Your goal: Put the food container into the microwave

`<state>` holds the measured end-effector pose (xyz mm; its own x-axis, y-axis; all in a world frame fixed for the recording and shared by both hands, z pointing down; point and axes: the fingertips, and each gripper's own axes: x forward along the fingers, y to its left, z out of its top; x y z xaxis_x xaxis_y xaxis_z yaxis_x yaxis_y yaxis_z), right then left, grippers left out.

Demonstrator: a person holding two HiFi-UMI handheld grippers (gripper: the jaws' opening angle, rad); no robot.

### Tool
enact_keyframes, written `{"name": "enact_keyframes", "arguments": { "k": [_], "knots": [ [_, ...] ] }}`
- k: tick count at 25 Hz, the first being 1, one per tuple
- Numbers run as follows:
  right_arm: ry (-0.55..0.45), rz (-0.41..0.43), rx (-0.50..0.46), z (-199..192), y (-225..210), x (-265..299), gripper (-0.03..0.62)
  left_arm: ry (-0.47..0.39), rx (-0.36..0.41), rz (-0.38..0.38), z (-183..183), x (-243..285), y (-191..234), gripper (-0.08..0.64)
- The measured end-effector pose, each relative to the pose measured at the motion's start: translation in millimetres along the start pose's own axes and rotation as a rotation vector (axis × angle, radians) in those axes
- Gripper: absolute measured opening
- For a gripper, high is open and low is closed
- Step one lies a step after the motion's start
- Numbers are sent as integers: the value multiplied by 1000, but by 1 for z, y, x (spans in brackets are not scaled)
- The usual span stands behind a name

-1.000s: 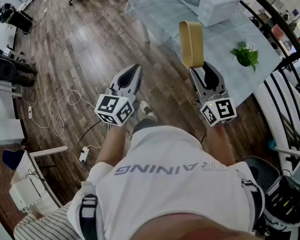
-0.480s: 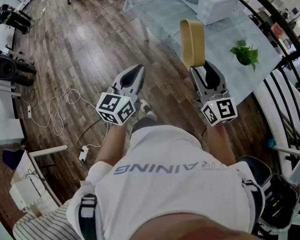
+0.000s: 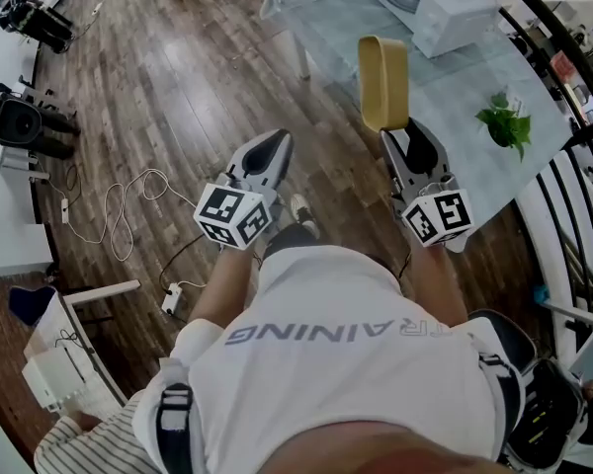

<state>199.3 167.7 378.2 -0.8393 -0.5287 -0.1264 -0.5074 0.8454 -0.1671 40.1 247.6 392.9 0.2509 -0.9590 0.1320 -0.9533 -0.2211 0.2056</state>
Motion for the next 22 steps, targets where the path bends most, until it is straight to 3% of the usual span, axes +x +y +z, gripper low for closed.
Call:
{"name": "enact_keyframes", "arguments": {
  "k": [6,14,22],
  "knots": [
    [29,-15,4,-9,-12,34,209,-9,-1,-5,6,23,35,46],
    [75,-57,-17,-12,-40,86,209,-25,-29,-73,19,70,73,46],
    [83,-22,-32,-11,-25,164,209,-22,-38,-63,40,83,137,46]
  ]
}}
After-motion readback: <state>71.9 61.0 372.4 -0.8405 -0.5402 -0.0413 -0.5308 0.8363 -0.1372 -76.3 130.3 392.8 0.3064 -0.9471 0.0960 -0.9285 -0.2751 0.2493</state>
